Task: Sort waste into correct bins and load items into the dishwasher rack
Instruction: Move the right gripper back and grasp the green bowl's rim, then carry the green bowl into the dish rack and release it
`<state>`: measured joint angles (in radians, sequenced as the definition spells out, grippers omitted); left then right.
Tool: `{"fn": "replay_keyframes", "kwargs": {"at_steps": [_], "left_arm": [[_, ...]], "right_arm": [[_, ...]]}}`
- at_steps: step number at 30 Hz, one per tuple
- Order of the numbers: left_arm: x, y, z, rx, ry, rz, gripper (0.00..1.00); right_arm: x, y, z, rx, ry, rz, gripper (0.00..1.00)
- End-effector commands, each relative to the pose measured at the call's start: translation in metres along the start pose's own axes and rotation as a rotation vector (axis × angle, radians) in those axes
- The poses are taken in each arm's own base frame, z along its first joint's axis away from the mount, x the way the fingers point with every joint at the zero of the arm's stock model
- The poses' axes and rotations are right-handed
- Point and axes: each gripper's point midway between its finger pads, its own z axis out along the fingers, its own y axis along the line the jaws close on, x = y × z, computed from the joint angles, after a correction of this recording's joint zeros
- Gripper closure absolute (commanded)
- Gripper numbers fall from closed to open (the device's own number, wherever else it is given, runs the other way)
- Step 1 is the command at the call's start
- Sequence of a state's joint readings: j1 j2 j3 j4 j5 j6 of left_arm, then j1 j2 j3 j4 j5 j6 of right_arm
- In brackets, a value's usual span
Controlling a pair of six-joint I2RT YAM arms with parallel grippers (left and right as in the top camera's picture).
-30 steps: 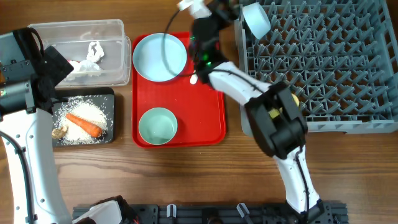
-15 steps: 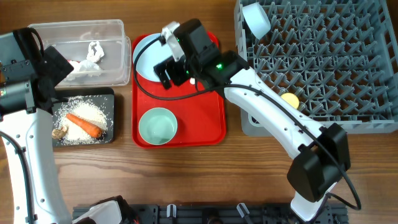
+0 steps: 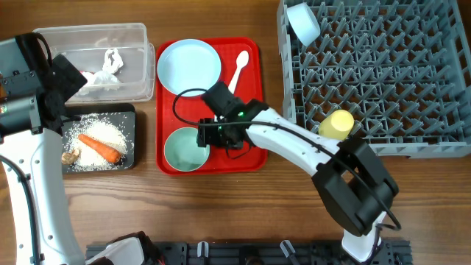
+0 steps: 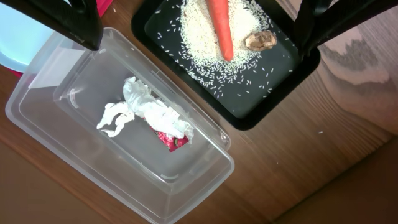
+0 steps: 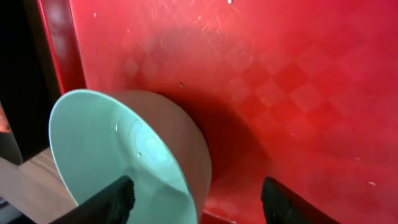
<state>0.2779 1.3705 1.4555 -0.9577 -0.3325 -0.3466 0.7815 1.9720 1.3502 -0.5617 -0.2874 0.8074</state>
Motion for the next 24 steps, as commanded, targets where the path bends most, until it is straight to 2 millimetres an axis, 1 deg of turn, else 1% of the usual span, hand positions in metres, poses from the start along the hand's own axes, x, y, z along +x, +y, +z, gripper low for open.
{"fn": "replay_keyframes", "kwargs": {"at_steps": [1, 2, 4, 5, 8, 10, 12, 13, 14, 15, 16, 17, 18, 19, 20, 21, 22, 23, 24], "left_arm": [[-0.008, 0.003, -0.006, -0.006, -0.027, -0.011, 0.00], [-0.008, 0.003, -0.006, -0.006, -0.027, -0.011, 0.00], [-0.008, 0.003, -0.006, -0.006, -0.027, -0.011, 0.00], [-0.008, 0.003, -0.006, -0.006, -0.027, -0.011, 0.00], [-0.008, 0.003, -0.006, -0.006, -0.027, -0.011, 0.00], [-0.008, 0.003, -0.006, -0.006, -0.027, -0.011, 0.00], [-0.008, 0.003, -0.006, -0.006, -0.027, -0.011, 0.00], [-0.008, 0.003, -0.006, -0.006, -0.027, -0.011, 0.00], [-0.008, 0.003, -0.006, -0.007, -0.027, -0.011, 0.00], [-0.008, 0.003, -0.006, -0.006, -0.027, -0.011, 0.00], [-0.008, 0.003, -0.006, -0.006, -0.027, -0.011, 0.00], [-0.008, 0.003, -0.006, -0.006, -0.027, -0.011, 0.00], [-0.008, 0.003, -0.006, -0.006, -0.027, -0.011, 0.00], [-0.008, 0.003, -0.006, -0.006, -0.027, -0.011, 0.00], [-0.008, 0.003, -0.006, -0.006, -0.027, -0.011, 0.00], [-0.008, 0.003, -0.006, -0.006, -0.027, -0.011, 0.00], [-0.008, 0.003, -0.006, -0.006, -0.027, -0.011, 0.00], [-0.008, 0.003, -0.006, -0.006, -0.027, -0.011, 0.00], [-0.008, 0.003, -0.006, -0.006, -0.027, -0.011, 0.00]], "right_arm": [[0.002, -0.010, 0.017, 0.034, 0.022, 0.057, 0.46], [0.001, -0.012, 0.017, 0.038, 0.023, 0.071, 0.52], [0.000, -0.012, 0.017, 0.039, 0.019, 0.071, 0.73], [0.000, -0.012, 0.017, 0.041, 0.016, 0.071, 0.81], [-0.001, -0.013, 0.020, 0.042, 0.012, 0.071, 0.95], [-0.001, -0.013, 0.022, 0.041, 0.013, 0.071, 0.95], [-0.004, -0.010, 0.018, 0.026, 0.020, 0.063, 0.96], [-0.006, -0.008, 0.014, 0.011, 0.025, 0.035, 0.96], [-0.012, 0.001, 0.006, -0.031, 0.026, -0.041, 0.96], [-0.021, 0.007, -0.004, -0.052, -0.001, -0.107, 0.96], [-0.034, 0.010, -0.017, -0.045, -0.053, -0.166, 0.96], [-0.046, 0.006, -0.030, -0.008, -0.104, -0.189, 0.96], [-0.067, -0.002, -0.057, 0.070, -0.198, -0.207, 0.96], [-0.081, -0.007, -0.081, 0.125, -0.264, -0.228, 0.96], [-0.094, -0.014, -0.108, 0.190, -0.336, -0.250, 0.96], [-0.109, -0.028, -0.144, 0.297, -0.441, -0.253, 0.96], [-0.122, -0.045, -0.180, 0.415, -0.555, -0.220, 0.96], [-0.130, -0.061, -0.209, 0.516, -0.649, -0.186, 0.96], [-0.138, -0.081, -0.246, 0.663, -0.764, -0.141, 0.96]]}}
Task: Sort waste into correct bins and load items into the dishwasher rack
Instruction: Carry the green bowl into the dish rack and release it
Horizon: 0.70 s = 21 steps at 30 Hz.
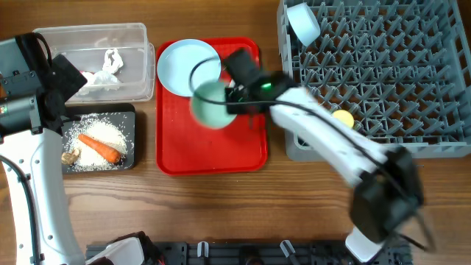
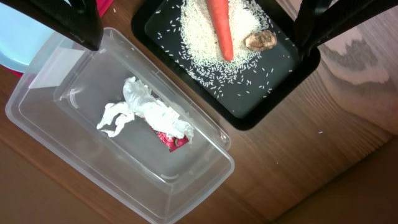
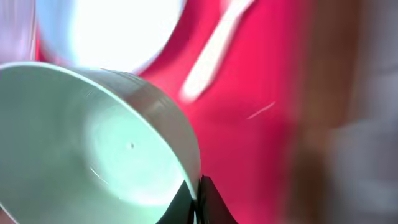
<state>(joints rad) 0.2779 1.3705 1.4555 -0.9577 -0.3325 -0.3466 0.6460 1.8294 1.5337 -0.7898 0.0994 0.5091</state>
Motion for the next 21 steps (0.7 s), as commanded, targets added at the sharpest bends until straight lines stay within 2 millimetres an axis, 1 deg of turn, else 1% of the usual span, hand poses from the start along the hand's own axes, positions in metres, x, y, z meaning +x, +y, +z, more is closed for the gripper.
{"fn": "replay_keyframes", "kwargs": {"at_steps": [1, 3, 5, 6, 7, 9, 10, 11, 12, 14, 15, 18, 21], "left_arm": [[-0.008, 0.003, -0.006, -0.006, -0.027, -0.011, 0.00], [-0.008, 0.003, -0.006, -0.006, -0.027, -0.011, 0.00], [-0.008, 0.003, -0.006, -0.006, -0.027, -0.011, 0.00], [-0.008, 0.003, -0.006, -0.006, -0.027, -0.011, 0.00], [-0.008, 0.003, -0.006, -0.006, -0.027, -0.011, 0.00], [-0.008, 0.003, -0.006, -0.006, -0.027, -0.011, 0.00], [-0.008, 0.003, -0.006, -0.006, -0.027, -0.011, 0.00], [-0.008, 0.003, -0.006, -0.006, -0.027, -0.011, 0.00], [-0.008, 0.003, -0.006, -0.007, -0.027, -0.011, 0.00], [-0.008, 0.003, -0.006, -0.007, -0.027, -0.011, 0.00], [-0.008, 0.003, -0.006, -0.006, -0.027, -0.011, 0.00], [-0.008, 0.003, -0.006, -0.006, -0.027, -0.011, 0.00], [-0.008, 0.003, -0.006, -0.006, -0.027, -0.011, 0.00]], "right_arm": [[-0.080, -0.109, -0.108, 0.569, -0.439, 0.029, 0.96], [-0.089, -0.143, -0.137, 0.793, -0.500, 0.006, 0.96], [-0.089, -0.165, -0.146, 0.935, -0.506, -0.007, 0.96], [-0.088, -0.175, -0.146, 0.984, -0.497, -0.009, 0.96], [-0.086, -0.190, -0.140, 1.041, -0.466, -0.015, 0.96], [-0.084, -0.211, -0.120, 1.122, -0.328, -0.140, 0.96], [-0.083, -0.218, -0.109, 1.152, -0.248, -0.223, 0.96], [-0.082, -0.223, -0.103, 1.184, -0.187, -0.291, 0.96], [-0.081, -0.229, -0.099, 1.258, -0.130, -0.356, 0.96], [-0.085, -0.232, -0.097, 1.342, -0.129, -0.368, 0.96], [-0.088, -0.231, -0.090, 1.344, -0.112, -0.397, 0.96], [-0.087, -0.225, -0.068, 1.257, -0.081, -0.443, 0.96], [-0.085, -0.218, -0.059, 1.208, -0.083, -0.459, 0.96]]}}
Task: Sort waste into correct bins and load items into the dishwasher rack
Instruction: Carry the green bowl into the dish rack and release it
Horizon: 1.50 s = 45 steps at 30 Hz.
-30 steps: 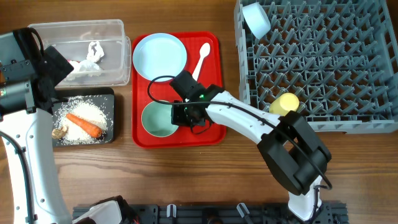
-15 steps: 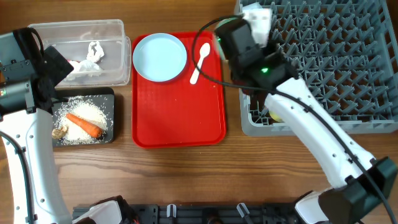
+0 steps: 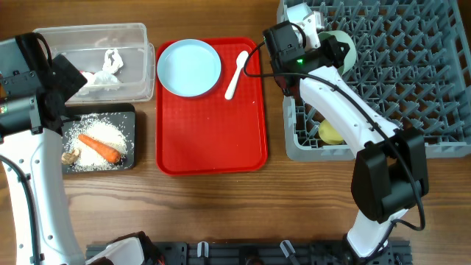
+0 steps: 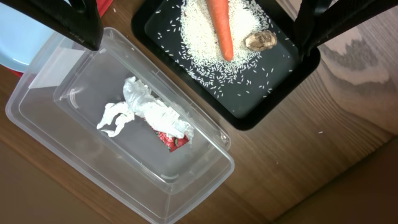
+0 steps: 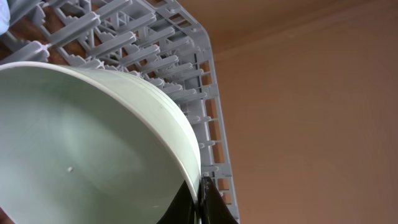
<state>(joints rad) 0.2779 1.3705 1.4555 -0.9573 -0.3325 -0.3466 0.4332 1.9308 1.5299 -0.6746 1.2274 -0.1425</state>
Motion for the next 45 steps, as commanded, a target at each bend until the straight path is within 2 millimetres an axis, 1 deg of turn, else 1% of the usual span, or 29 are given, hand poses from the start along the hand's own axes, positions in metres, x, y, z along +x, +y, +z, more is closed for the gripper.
{"fn": "replay_keyframes", "kwargs": {"at_steps": [1, 4, 9, 11, 13, 17, 19, 21, 24, 27, 31, 34, 40, 41, 42, 43, 44, 45], "left_arm": [[-0.008, 0.003, -0.006, -0.006, -0.027, -0.011, 0.00], [-0.008, 0.003, -0.006, -0.006, -0.027, -0.011, 0.00], [-0.008, 0.003, -0.006, -0.007, -0.026, -0.011, 0.00], [-0.008, 0.003, -0.006, -0.006, -0.027, -0.011, 0.00], [-0.008, 0.003, -0.006, -0.006, -0.027, -0.011, 0.00], [-0.008, 0.003, -0.006, -0.006, -0.027, -0.011, 0.00], [-0.008, 0.003, -0.006, -0.007, -0.026, -0.011, 0.00], [-0.008, 0.003, -0.006, -0.006, -0.027, -0.011, 0.00], [-0.008, 0.003, -0.006, -0.006, -0.027, -0.011, 0.00], [-0.008, 0.003, -0.006, -0.006, -0.027, -0.011, 0.00], [-0.008, 0.003, -0.006, -0.006, -0.027, -0.011, 0.00], [-0.008, 0.003, -0.006, -0.007, -0.026, -0.011, 0.00], [-0.008, 0.003, -0.006, -0.006, -0.027, -0.011, 0.00], [-0.008, 0.003, -0.006, -0.007, -0.027, -0.011, 0.00], [-0.008, 0.004, -0.006, -0.007, -0.027, -0.011, 0.00], [-0.008, 0.003, -0.006, -0.006, -0.027, -0.011, 0.00], [-0.008, 0.003, -0.006, -0.006, -0.027, -0.011, 0.00], [-0.008, 0.003, -0.006, -0.007, -0.026, -0.011, 0.00]], "right_arm": [[-0.003, 0.013, -0.006, -0.031, -0.019, -0.055, 0.96], [-0.005, 0.021, -0.014, -0.063, -0.037, -0.076, 0.96], [-0.007, 0.022, -0.014, -0.062, -0.044, -0.071, 0.96], [-0.006, 0.016, -0.013, -0.029, -0.037, -0.111, 0.96], [-0.006, 0.002, -0.012, 0.052, -0.024, -0.136, 0.96], [-0.007, 0.003, -0.012, 0.042, -0.028, -0.173, 0.96], [-0.007, 0.004, -0.012, 0.041, -0.027, -0.227, 0.96], [-0.008, 0.007, -0.011, 0.021, -0.031, -0.266, 0.96], [-0.008, 0.013, -0.005, -0.024, -0.036, -0.248, 0.96], [-0.006, 0.017, 0.002, -0.026, -0.033, -0.231, 0.96], [-0.007, 0.032, 0.003, -0.075, -0.047, -0.229, 0.96], [-0.008, 0.033, 0.001, -0.078, -0.053, -0.232, 0.96], [-0.014, 0.041, -0.014, -0.087, -0.087, -0.246, 0.95], [-0.016, 0.043, -0.018, -0.090, -0.095, -0.249, 0.87], [-0.017, 0.044, -0.021, -0.092, -0.102, -0.251, 0.82], [-0.017, 0.045, -0.023, -0.093, -0.108, -0.254, 0.79], [-0.018, 0.046, -0.026, -0.095, -0.114, -0.260, 0.73], [-0.019, 0.048, -0.029, -0.097, -0.122, -0.266, 0.63]]}}
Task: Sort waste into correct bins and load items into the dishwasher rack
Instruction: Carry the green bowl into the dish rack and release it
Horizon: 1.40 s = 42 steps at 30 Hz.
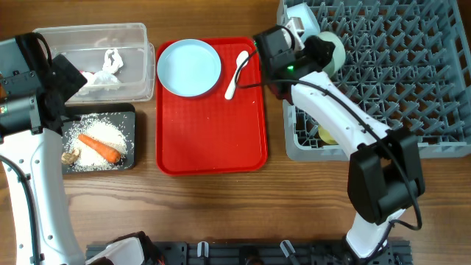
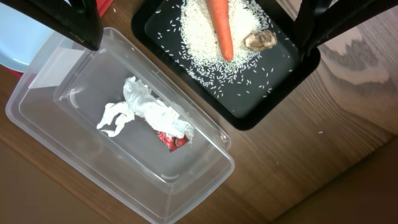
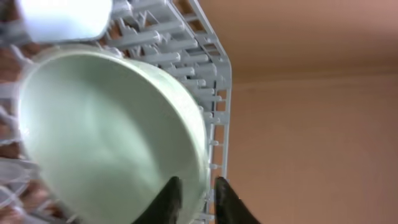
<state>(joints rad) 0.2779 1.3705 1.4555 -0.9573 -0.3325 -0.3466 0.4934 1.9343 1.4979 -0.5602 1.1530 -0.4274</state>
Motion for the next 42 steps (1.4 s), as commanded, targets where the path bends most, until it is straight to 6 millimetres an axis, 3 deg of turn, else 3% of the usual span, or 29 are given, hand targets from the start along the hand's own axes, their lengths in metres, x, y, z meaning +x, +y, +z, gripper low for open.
{"fn": "replay_keyframes", "kwargs": {"at_steps": [1, 3, 9, 13, 15, 16, 17, 20, 21, 22, 23, 25, 28, 29, 31, 35, 42], "left_arm": [[-0.008, 0.003, -0.006, -0.007, -0.026, -0.011, 0.00], [-0.008, 0.003, -0.006, -0.007, -0.026, -0.011, 0.00], [-0.008, 0.003, -0.006, -0.007, -0.026, -0.011, 0.00], [-0.008, 0.004, -0.006, -0.007, -0.026, -0.011, 0.00], [-0.008, 0.004, -0.006, -0.007, -0.026, -0.011, 0.00], [-0.008, 0.004, -0.006, -0.007, -0.025, -0.011, 0.00], [-0.008, 0.004, -0.006, -0.007, -0.025, -0.011, 0.00], [-0.008, 0.004, -0.006, -0.007, -0.026, -0.011, 0.00], [-0.008, 0.004, -0.006, -0.007, -0.025, -0.011, 0.00], [-0.008, 0.004, -0.006, -0.007, -0.025, -0.011, 0.00], [-0.008, 0.004, -0.006, -0.007, -0.025, -0.011, 0.00], [-0.008, 0.004, -0.006, -0.007, -0.025, -0.011, 0.00], [-0.008, 0.004, -0.006, -0.007, -0.025, -0.011, 0.00], [-0.008, 0.004, -0.006, -0.007, -0.025, -0.011, 0.00], [-0.008, 0.004, -0.006, -0.007, -0.025, -0.011, 0.00], [-0.008, 0.004, -0.006, -0.007, -0.025, -0.011, 0.00], [-0.008, 0.004, -0.006, -0.007, -0.025, -0.011, 0.00]], "right_arm": [[-0.008, 0.019, -0.009, -0.019, -0.028, -0.039, 0.44], [-0.013, 0.023, -0.018, -0.022, -0.050, -0.064, 0.30], [-0.025, 0.026, -0.030, -0.021, -0.095, -0.010, 0.27], [-0.036, 0.019, -0.040, -0.112, -0.152, 0.254, 0.19], [-0.047, 0.016, -0.057, -0.284, -0.229, 0.397, 0.15], [-0.054, 0.012, -0.069, -0.378, -0.273, 0.455, 0.07], [-0.066, 0.009, -0.098, -0.574, -0.376, 0.493, 0.00], [-0.072, -0.002, -0.179, -0.965, -0.614, 0.443, 0.00], [-0.066, -0.018, -0.198, -1.026, -0.668, 0.459, 0.00], [-0.061, -0.033, -0.202, -1.026, -0.676, 0.503, 0.00], [-0.055, -0.052, -0.197, -0.998, -0.664, 0.577, 0.04], [-0.036, -0.099, -0.150, -0.880, -0.546, 0.846, 0.12], [-0.012, -0.119, -0.088, -0.818, -0.371, 1.093, 0.14], [0.004, -0.117, -0.050, -0.817, -0.254, 1.207, 0.18], [0.013, -0.104, -0.020, -0.874, -0.169, 1.243, 0.19], [0.031, -0.053, 0.028, -0.962, 0.038, 1.231, 0.22], [0.044, 0.020, 0.063, -0.989, 0.263, 1.177, 0.46]]}}
